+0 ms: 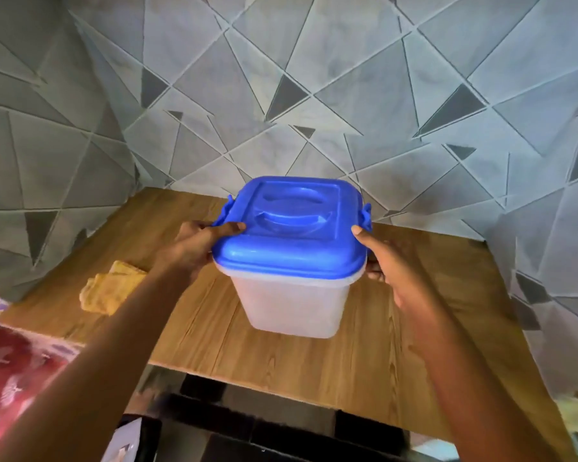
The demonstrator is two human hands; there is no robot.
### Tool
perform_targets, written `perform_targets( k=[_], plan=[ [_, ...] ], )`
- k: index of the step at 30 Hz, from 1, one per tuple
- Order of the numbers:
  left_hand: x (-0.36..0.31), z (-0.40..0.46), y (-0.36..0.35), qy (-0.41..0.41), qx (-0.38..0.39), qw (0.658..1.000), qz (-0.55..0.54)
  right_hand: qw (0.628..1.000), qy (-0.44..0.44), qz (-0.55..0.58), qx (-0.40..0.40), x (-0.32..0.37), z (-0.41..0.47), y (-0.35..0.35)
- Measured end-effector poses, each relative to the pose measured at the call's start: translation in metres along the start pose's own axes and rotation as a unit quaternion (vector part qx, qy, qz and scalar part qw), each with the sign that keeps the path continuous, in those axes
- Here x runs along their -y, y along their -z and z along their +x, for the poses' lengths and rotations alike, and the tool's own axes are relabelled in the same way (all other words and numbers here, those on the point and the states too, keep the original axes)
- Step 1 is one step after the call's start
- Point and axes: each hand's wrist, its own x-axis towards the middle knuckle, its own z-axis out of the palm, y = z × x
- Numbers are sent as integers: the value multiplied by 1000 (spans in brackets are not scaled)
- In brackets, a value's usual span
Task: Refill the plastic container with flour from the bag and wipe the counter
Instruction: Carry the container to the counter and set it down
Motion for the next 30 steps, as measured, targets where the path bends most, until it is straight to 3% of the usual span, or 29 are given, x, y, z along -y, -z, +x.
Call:
perform_targets(
  k=[4, 13, 22, 25, 27, 30],
  plan=[
    [-3, 49, -25, 9, -8, 1000, -7, 1000, -23, -7, 6, 6, 54, -1],
    [-9, 132, -54, -2, 31, 999, 21, 994, 5, -30, -108, 1, 142, -9],
    [-4, 164, -66, 8, 57, 998, 32, 992, 36, -37, -118, -26, 167, -13],
    [-4, 169, -71, 14, 46, 998, 38, 984, 47, -97, -143, -23, 164, -13],
    [-5, 175, -74, -10, 12, 996, 93, 970, 60, -159, -173, -16, 168, -13],
    [-10, 192, -79, -90, -37, 961, 257, 967, 72, -125, -210, 4, 181, -19]
  ],
)
